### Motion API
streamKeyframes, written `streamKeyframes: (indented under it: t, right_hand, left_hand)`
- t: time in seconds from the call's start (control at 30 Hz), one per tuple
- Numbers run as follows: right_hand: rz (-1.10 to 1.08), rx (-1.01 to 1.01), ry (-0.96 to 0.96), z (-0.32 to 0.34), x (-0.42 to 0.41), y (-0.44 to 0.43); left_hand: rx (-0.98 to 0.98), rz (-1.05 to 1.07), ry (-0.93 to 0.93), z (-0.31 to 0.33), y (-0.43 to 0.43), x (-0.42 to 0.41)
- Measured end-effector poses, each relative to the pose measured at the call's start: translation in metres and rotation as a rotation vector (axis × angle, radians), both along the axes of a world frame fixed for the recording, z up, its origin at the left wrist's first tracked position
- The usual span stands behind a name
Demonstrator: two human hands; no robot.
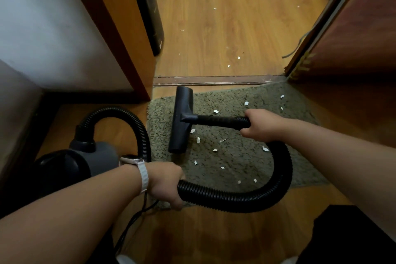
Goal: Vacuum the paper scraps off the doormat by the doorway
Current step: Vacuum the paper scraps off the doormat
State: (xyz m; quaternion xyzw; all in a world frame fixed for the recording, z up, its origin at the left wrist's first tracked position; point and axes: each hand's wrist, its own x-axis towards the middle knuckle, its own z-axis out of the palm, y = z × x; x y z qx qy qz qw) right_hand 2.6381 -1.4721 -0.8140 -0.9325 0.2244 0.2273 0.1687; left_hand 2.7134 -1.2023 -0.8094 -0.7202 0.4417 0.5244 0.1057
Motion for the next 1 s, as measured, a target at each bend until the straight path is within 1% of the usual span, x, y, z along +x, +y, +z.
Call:
streamKeyframes:
  t: [0.13, 0.23, 0.37, 0.5, 0.6, 0.7, 0.83, 1.0]
  right_hand:
    - [-0.003, -0.034, 0.0, 0.002, -0.011, -0.004]
    - [0.016, -0.064, -0.015, 0.005, -0.02, -0.006]
    - [0.126, -0.12, 0.009, 0.006, -0.03, 0.003]
    - [0.241, -0.155, 0.063, 0.003, -0.038, 0.015]
    - [0.273, -0.135, 0.099, 0.0, -0.039, 0.023]
    - [0.266, -0.115, 0.087, -0.005, -0.031, 0.032]
    - [0.244, -0.098, 0.06, -0.01, -0.016, 0.043]
    - [0.282, -0.087, 0.077, -0.016, -0.003, 0.057]
  left_hand:
    - [-0.091, 0.003, -0.084, -0.001, 0.006, 0.002]
    - [-0.148, -0.05, -0.17, -0.003, 0.012, 0.004]
    - [-0.102, -0.063, -0.19, -0.005, 0.029, 0.004]
    - [-0.012, -0.05, -0.081, -0.008, 0.054, 0.012]
    - [0.061, -0.048, -0.074, -0.009, 0.07, 0.021]
    - [0.083, -0.07, -0.104, -0.011, 0.085, 0.027]
    - [0.093, -0.127, -0.221, -0.01, 0.1, 0.035]
    - [0.069, -0.121, -0.315, -0.005, 0.098, 0.038]
